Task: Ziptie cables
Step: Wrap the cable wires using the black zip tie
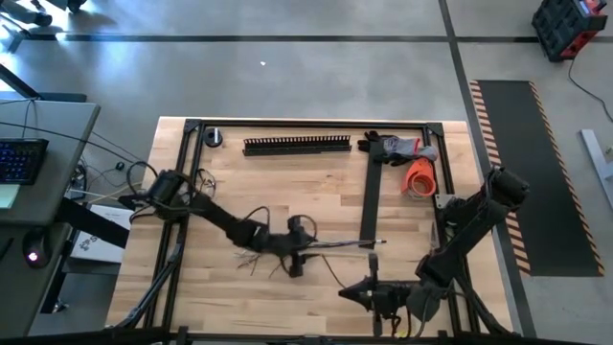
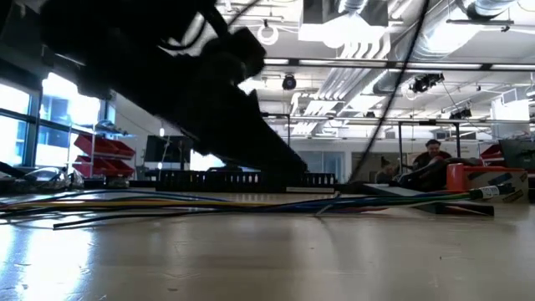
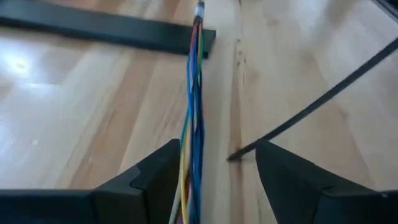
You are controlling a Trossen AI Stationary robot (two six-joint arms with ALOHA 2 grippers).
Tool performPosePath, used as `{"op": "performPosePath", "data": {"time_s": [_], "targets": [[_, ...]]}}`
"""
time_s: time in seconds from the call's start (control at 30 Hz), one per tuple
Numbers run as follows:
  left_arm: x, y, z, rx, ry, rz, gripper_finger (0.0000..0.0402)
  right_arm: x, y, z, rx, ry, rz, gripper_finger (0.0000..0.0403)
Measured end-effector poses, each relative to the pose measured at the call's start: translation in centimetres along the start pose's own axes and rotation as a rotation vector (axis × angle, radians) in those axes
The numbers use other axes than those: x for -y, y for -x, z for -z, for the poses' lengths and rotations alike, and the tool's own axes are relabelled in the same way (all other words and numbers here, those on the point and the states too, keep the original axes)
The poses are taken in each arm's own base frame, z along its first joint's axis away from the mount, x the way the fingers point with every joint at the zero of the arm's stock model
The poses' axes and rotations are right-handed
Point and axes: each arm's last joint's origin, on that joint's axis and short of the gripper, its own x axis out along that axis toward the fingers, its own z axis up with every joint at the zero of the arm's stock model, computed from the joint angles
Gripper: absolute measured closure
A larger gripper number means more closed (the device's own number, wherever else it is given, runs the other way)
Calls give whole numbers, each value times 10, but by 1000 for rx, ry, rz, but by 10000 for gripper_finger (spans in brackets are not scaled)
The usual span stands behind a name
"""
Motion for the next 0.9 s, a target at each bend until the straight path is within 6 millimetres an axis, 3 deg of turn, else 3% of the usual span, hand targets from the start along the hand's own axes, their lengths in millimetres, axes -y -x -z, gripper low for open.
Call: {"op": "performPosePath", "data": {"time_s": [0.23, 0.53, 0.67, 0.8, 0.9], "targets": [[-20, -10, 6, -191, -10, 39, 209, -4, 6, 3, -31, -14, -2, 403], [-28, -13, 14, -267, 12, 29, 216, -3, 6, 6, -57, -20, -6, 403], [-28, -21, 26, -293, 28, 29, 268, -3, 5, 6, -56, -27, -35, 403], [-29, -24, 28, -293, 57, 16, 368, -1, 2, 7, -58, -46, -54, 403], [-30, -22, 25, -283, 49, 15, 388, 2, -2, 7, -61, -51, -65, 403]]}}
